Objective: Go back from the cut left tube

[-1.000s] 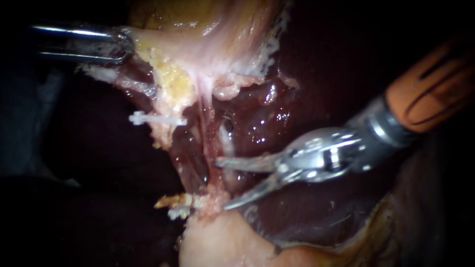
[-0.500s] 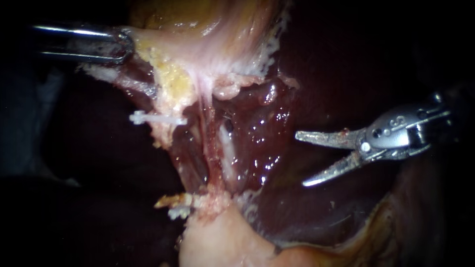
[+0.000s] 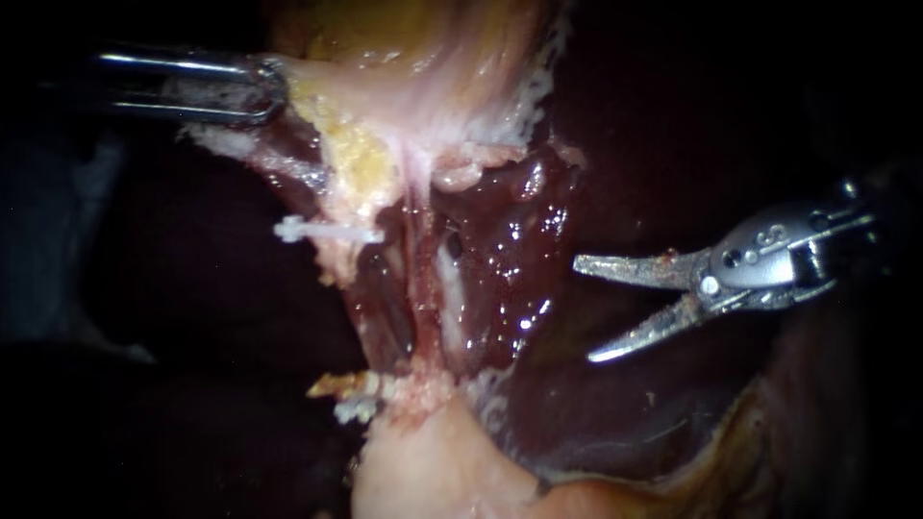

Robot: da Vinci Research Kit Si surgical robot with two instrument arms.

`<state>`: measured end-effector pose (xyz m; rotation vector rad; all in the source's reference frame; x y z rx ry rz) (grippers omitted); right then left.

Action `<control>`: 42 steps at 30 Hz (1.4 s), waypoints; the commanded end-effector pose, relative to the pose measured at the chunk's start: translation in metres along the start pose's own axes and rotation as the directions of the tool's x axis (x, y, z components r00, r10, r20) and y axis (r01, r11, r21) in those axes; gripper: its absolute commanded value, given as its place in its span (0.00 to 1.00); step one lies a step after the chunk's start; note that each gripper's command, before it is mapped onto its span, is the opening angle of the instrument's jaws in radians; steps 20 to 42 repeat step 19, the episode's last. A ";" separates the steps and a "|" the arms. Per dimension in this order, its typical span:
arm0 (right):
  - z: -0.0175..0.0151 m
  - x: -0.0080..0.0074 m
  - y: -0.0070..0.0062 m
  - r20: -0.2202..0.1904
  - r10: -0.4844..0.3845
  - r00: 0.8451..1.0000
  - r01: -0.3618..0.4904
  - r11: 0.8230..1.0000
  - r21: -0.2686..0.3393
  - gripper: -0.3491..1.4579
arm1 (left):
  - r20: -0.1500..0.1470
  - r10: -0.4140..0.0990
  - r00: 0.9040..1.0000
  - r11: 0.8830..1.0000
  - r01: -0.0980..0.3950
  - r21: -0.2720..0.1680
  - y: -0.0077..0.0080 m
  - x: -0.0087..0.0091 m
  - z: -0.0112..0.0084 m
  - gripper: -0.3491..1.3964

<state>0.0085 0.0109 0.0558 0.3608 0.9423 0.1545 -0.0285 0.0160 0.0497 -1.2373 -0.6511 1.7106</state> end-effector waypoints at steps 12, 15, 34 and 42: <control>-0.0002 0.0000 0.0001 0.000 0.001 1.000 -0.001 1.000 0.001 0.99 | 0.011 0.015 1.000 1.000 -0.015 -0.009 -0.0006 -0.0020 0.0031 0.00; -0.0002 0.0000 0.0001 0.000 0.001 1.000 -0.001 1.000 0.001 0.99 | 0.011 0.015 1.000 1.000 -0.015 -0.010 -0.0006 -0.0019 0.0031 0.00; -0.0002 0.0000 0.0001 0.000 0.001 1.000 -0.001 1.000 0.001 0.99 | 0.012 0.015 1.000 1.000 -0.015 -0.010 -0.0007 -0.0019 0.0030 0.00; -0.0002 0.0000 0.0001 0.000 0.001 1.000 -0.001 1.000 0.001 0.99 | 0.012 0.015 1.000 1.000 -0.015 -0.010 -0.0007 -0.0019 0.0030 0.00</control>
